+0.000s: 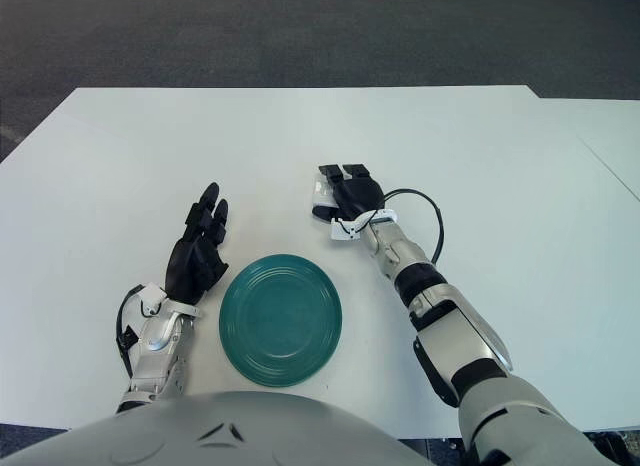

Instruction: Put the charger into the plate.

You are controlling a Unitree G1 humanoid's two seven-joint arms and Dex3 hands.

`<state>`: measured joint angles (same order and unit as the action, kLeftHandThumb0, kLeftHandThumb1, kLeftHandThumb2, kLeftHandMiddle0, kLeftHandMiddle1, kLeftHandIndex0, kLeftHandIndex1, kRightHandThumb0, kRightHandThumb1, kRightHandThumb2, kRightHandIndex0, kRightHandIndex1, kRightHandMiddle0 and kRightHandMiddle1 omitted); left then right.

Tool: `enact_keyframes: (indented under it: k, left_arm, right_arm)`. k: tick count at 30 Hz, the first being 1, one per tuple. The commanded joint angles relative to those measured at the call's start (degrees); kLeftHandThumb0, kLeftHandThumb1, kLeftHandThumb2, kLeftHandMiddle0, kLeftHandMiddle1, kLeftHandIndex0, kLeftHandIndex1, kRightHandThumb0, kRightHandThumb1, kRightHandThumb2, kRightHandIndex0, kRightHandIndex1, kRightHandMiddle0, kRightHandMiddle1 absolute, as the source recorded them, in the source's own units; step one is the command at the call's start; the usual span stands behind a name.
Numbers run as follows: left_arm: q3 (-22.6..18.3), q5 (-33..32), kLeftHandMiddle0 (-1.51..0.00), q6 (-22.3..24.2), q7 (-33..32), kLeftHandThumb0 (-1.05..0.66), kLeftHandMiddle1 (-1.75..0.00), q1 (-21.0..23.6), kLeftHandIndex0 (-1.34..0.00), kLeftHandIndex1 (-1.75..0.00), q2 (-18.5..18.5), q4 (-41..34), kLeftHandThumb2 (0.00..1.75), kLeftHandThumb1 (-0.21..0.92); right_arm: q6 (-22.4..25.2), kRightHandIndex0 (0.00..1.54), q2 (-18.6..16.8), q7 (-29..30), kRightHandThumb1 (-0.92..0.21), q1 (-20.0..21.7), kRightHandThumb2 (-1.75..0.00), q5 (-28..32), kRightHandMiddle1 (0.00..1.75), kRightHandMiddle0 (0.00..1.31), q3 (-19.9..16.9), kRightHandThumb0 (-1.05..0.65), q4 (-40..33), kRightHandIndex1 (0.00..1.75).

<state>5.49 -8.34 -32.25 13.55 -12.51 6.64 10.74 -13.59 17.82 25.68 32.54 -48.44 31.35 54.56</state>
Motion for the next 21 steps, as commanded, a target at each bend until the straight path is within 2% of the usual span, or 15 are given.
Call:
enact_keyframes:
  k: [1, 8, 21]
  left_arm:
    - [0.7, -1.0, -0.02, -0.4, -0.4, -0.99, 0.0, -4.2, 0.0, -0.2, 1.8, 2.9, 1.01, 0.92]
    - [1.3, 0.9, -0.02, -0.1, -2.8, -0.99, 0.0, -4.8, 0.0, -0.2, 2.3, 1.5, 1.01, 0.92]
    - [3.1, 0.0, -0.05, 2.1, -3.6, -0.99, -0.01, -6.3, 0.0, -0.22, 1.3, -1.9, 1.03, 0.92]
  right_arm:
    - [0.2, 0.55, 1.2, 1.0, -0.92, -5.3, -0.53, -3.7, 1.67, 0.23, 5.0, -0.76, 9.7, 1.66]
    - [-1.0, 0.74, 3.7, 10.4, -0.92, -3.9, -0.56, -9.3, 1.74, 0.51, 12.0, -0.66, 11.7, 1.74]
    - [-5.4, 0.89, 7.5, 16.5, -0.92, -2.9, -0.64, -8.5, 1.75, 0.72, 15.5, -0.61, 10.6, 1.75]
